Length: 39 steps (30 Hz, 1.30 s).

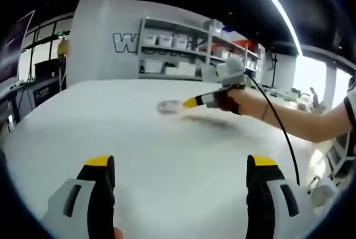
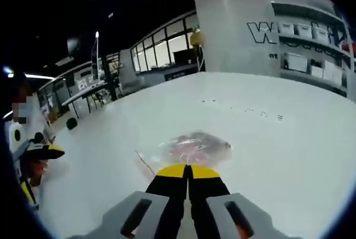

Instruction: Open the resealable bag by pulling the two sides of the seal apart until the entire bag opening is separated and visibly accessible.

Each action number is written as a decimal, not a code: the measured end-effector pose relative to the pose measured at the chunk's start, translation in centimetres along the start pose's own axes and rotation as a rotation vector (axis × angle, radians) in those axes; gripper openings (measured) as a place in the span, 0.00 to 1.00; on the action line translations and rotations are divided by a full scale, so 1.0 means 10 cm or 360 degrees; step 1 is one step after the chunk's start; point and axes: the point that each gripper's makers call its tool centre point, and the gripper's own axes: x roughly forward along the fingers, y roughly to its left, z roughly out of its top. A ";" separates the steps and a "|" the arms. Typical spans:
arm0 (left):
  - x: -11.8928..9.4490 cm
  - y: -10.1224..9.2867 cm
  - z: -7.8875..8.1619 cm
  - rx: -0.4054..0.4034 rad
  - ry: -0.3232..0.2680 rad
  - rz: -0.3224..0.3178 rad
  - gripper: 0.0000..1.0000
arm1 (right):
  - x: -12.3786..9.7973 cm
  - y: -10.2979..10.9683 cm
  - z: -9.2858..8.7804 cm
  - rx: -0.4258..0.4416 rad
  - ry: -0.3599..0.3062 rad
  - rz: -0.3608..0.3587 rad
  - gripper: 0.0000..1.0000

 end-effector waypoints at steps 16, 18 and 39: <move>-0.04 -0.07 0.03 0.0006 -0.0015 -0.0017 0.98 | -0.25 0.14 -0.08 0.0069 -0.0014 0.0044 0.00; -0.04 -0.07 0.03 0.0005 -0.0016 -0.0014 0.98 | -0.29 0.17 -0.09 0.0086 -0.0018 0.0051 0.00; -0.01 -0.19 0.04 0.0012 -0.0016 -0.0051 0.97 | -0.53 0.32 -0.11 0.0215 -0.0056 0.0128 0.00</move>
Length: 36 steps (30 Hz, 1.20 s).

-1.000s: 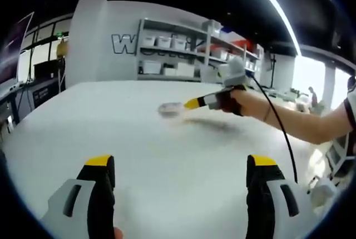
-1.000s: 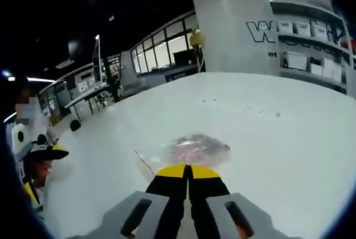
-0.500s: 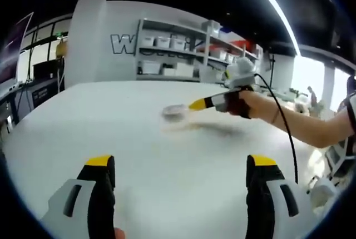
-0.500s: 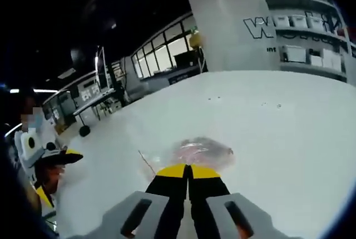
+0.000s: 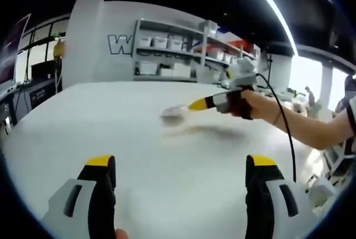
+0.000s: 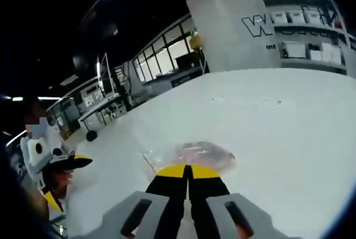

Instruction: Open the resealable bag by pulling the two sides of the seal apart until the entire bag opening is separated and visibly accessible.

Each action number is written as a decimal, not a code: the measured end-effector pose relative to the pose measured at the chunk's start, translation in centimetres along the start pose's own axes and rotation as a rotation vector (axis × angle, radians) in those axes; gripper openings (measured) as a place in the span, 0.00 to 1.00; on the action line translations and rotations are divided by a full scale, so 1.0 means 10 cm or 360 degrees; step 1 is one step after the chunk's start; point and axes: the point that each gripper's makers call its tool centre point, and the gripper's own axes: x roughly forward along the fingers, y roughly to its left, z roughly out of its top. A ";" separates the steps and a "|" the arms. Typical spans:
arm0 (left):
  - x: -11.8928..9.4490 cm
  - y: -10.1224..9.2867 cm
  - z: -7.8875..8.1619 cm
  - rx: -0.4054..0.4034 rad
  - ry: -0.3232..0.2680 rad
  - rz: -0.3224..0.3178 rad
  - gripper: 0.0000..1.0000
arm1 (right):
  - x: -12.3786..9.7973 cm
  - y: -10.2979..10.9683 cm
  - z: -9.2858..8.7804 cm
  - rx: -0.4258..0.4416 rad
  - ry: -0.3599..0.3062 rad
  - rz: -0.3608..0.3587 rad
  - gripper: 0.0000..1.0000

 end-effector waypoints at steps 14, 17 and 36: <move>0.02 -0.10 0.00 0.0005 0.0005 -0.0040 0.95 | -0.14 0.04 -0.07 0.0076 -0.0038 0.0016 0.00; 0.02 -0.09 0.02 -0.0001 -0.0005 -0.0035 0.95 | -0.16 0.05 -0.07 0.0099 -0.0046 0.0023 0.00; -0.02 -0.08 -0.03 -0.0031 -0.0009 -0.0006 0.94 | -0.29 0.17 -0.10 0.0198 -0.0081 0.0062 0.00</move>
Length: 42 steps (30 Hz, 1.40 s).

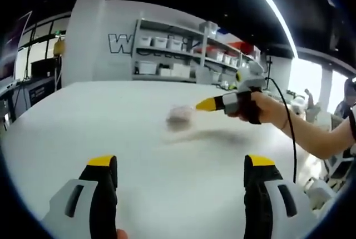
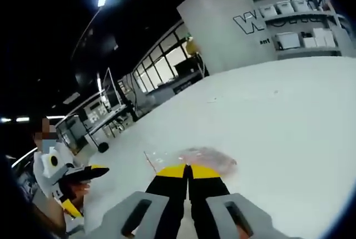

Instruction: Open the resealable bag by pulling the two sides of the seal apart until the entire bag opening is separated and visibly accessible.

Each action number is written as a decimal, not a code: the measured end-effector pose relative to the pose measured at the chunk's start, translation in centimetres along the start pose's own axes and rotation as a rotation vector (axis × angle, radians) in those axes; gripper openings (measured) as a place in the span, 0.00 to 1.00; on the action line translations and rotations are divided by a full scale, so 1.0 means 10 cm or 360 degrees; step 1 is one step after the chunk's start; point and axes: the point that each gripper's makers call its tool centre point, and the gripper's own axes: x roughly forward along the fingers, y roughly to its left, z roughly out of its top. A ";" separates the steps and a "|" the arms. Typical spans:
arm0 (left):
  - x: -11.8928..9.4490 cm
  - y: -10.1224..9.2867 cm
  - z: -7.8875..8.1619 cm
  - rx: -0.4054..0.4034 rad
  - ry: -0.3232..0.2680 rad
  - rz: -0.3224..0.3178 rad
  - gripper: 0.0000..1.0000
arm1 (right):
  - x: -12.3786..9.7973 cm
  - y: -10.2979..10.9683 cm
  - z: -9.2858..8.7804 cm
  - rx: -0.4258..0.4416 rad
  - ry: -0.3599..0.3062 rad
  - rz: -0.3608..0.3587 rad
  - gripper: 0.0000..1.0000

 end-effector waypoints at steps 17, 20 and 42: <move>-0.03 0.00 0.03 -0.0041 -0.0036 -0.0012 0.94 | -0.10 0.09 -0.05 0.0099 -0.0050 0.0030 0.00; -0.03 -0.02 0.03 -0.0039 -0.0034 -0.0020 0.94 | -0.10 0.10 -0.07 0.0105 -0.0048 0.0033 0.00; 0.06 -0.06 -0.01 -0.0079 0.0024 -0.0024 0.90 | -0.15 0.16 -0.11 0.0157 -0.0063 0.0077 0.00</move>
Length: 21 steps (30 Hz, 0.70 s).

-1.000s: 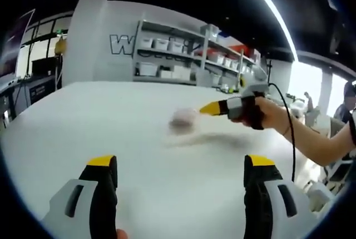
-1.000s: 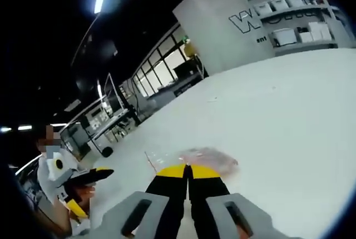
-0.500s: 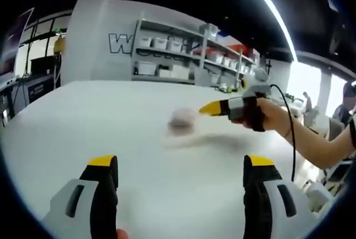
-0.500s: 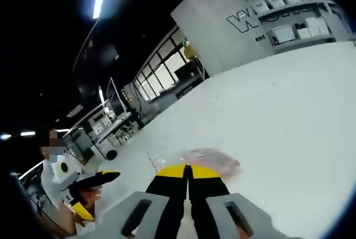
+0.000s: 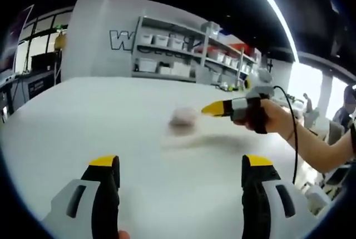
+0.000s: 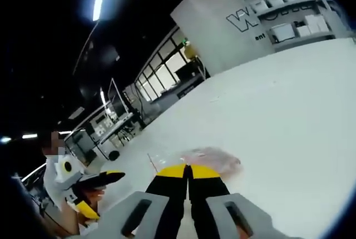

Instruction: Open the resealable bag by pulling the two sides of the seal apart until the entire bag opening is separated and visibly accessible.

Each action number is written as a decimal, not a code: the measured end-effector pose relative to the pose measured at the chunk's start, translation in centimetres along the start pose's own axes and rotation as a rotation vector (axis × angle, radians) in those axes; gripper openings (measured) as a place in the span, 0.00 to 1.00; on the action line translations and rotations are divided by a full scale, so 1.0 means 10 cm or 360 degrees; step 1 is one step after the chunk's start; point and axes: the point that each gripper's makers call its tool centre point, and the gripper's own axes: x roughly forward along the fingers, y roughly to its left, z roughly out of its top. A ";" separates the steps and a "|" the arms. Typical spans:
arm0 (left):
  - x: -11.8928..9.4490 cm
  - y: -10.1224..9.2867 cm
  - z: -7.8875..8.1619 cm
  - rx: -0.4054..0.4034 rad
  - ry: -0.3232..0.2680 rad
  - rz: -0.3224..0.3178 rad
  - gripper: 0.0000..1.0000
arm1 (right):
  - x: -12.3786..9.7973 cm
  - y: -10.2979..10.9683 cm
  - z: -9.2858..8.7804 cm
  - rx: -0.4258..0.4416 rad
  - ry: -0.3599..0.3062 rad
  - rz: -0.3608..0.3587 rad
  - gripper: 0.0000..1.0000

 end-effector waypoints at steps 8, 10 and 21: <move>0.03 -0.04 0.03 -0.0140 -0.0024 -0.0039 0.88 | 0.01 0.02 -0.03 0.0021 0.0009 0.0018 0.00; 0.04 -0.04 0.03 -0.0150 -0.0024 -0.0039 0.88 | 0.01 0.03 -0.03 0.0020 0.0009 0.0021 0.00; 0.14 -0.17 0.04 -0.0231 0.0005 -0.0142 0.75 | -0.03 0.10 0.00 0.0031 -0.0003 0.0053 0.00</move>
